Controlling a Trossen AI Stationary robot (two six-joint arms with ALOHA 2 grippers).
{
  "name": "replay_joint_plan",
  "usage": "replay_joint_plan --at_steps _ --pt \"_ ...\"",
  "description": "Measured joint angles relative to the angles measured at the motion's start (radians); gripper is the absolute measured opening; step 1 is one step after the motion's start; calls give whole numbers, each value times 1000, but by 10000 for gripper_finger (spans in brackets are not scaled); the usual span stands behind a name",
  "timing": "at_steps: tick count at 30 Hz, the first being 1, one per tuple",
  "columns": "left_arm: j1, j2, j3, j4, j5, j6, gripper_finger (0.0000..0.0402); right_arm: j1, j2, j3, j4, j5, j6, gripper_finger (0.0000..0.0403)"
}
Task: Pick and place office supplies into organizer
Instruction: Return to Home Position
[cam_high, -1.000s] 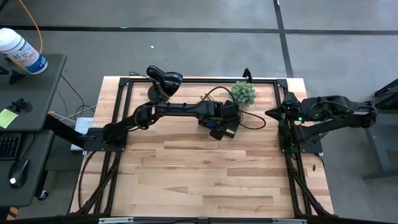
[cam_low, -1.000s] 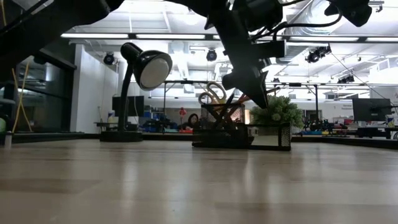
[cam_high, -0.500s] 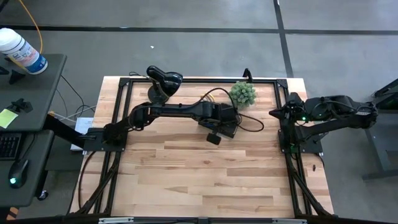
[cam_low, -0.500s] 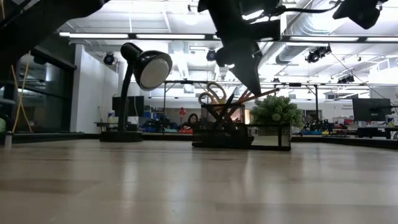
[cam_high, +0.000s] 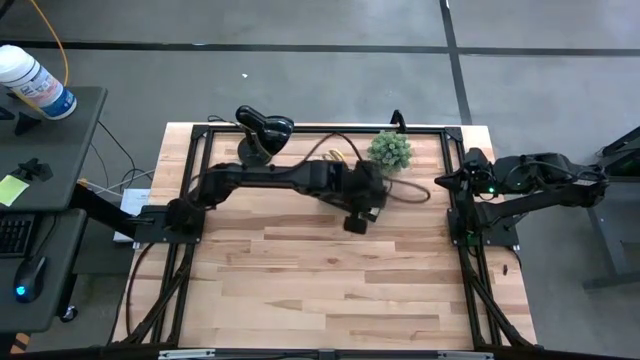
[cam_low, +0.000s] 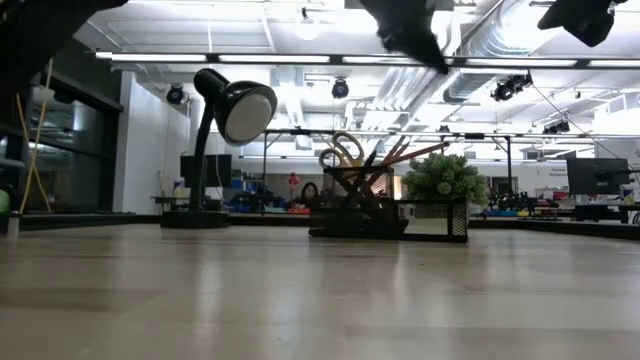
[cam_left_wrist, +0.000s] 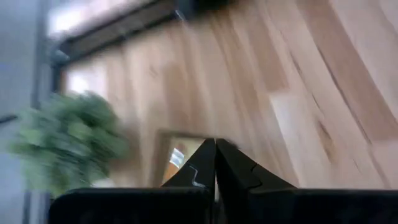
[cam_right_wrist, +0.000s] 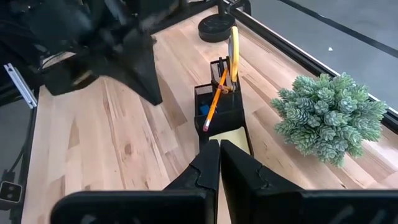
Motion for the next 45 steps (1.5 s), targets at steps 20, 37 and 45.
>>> replay_joint_plan --at_steps 20,37,45 --pt "-61 -109 -334 695 -14 -209 1 0 0 0 1 16 23 11" --pt "109 -644 -1408 1718 77 -263 0 -2 1 0 9 80 -30 11" --pt "177 -867 -1614 1772 180 -243 0 -2 1 0 9 104 -20 11"
